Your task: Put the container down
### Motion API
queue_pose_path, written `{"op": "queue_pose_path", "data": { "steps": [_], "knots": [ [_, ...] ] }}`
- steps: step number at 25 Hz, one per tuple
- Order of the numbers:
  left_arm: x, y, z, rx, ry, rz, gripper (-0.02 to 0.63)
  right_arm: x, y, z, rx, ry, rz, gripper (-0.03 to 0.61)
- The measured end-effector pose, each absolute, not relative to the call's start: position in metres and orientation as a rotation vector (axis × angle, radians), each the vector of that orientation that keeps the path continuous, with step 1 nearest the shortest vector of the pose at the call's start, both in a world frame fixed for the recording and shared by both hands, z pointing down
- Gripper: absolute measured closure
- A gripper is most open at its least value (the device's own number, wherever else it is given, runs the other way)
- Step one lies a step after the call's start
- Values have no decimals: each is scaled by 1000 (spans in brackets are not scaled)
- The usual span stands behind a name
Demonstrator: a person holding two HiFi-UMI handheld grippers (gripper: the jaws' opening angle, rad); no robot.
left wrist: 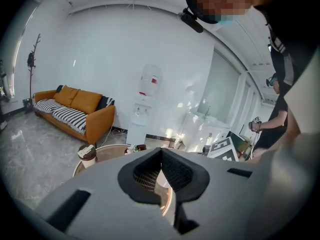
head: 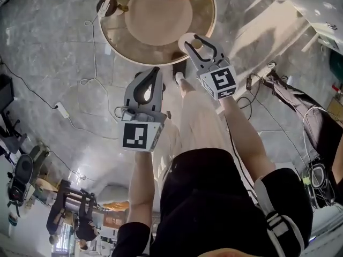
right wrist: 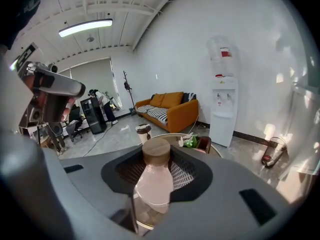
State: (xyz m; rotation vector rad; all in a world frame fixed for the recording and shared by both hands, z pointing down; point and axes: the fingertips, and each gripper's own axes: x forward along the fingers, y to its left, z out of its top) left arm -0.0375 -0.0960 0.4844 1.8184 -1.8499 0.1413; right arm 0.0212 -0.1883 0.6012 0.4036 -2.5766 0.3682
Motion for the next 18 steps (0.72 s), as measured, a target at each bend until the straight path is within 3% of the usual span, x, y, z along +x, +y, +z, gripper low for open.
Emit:
{"op": "queue_pose_path", "data": {
  "steps": [6, 18],
  "knots": [
    [-10, -103, 496, 1790, -1871, 122, 595, 47, -202, 637, 415, -2576, 375, 443],
    [-8, -97, 557, 1784, -1796, 126, 595, 20, -212, 738, 409, -2473, 350, 442]
  ]
}}
